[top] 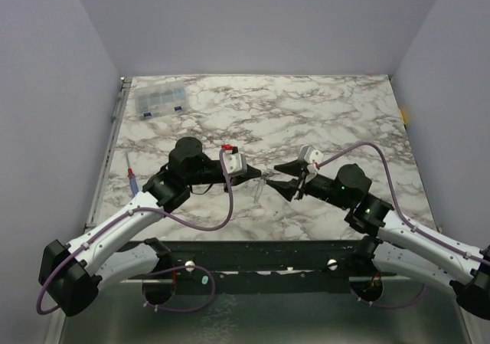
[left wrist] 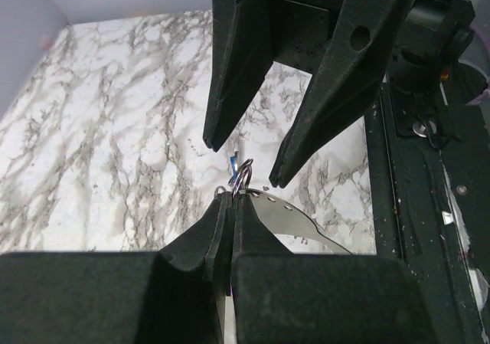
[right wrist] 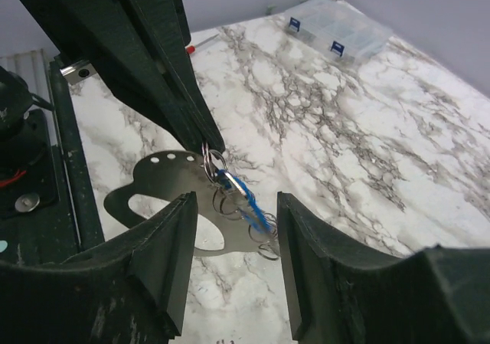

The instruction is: Put the keys on the keyring

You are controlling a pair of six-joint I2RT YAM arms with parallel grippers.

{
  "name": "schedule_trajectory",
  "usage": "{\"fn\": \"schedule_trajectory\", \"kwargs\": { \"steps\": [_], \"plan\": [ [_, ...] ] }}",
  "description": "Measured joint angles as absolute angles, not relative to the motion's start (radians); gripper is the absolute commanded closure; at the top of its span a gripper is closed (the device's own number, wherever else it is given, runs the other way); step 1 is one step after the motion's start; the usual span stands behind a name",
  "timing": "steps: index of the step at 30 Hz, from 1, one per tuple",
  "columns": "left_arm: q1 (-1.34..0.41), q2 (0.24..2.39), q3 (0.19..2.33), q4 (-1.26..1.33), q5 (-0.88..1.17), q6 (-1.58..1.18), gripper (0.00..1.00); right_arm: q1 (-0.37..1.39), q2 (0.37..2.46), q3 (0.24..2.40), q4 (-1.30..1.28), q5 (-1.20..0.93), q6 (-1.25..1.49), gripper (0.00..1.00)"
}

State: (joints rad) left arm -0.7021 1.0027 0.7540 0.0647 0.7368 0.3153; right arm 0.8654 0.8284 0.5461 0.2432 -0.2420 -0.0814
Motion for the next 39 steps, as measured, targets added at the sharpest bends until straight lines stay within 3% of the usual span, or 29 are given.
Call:
{"fn": "schedule_trajectory", "kwargs": {
  "steps": [21, 26, 39],
  "plan": [
    [-0.702, 0.968, 0.743, 0.088, 0.73, 0.314, 1.0, 0.865, 0.825, 0.572, 0.222, -0.263, -0.146, 0.41],
    [-0.702, 0.968, 0.743, 0.088, 0.728, 0.314, 1.0, 0.865, 0.833, 0.592, 0.213, -0.255, -0.173, 0.52],
    [-0.702, 0.97, 0.742, 0.088, 0.728, 0.311, 1.0, 0.865, 0.922, 0.632, 0.146, -0.263, -0.245, 0.95]
  ]
}}
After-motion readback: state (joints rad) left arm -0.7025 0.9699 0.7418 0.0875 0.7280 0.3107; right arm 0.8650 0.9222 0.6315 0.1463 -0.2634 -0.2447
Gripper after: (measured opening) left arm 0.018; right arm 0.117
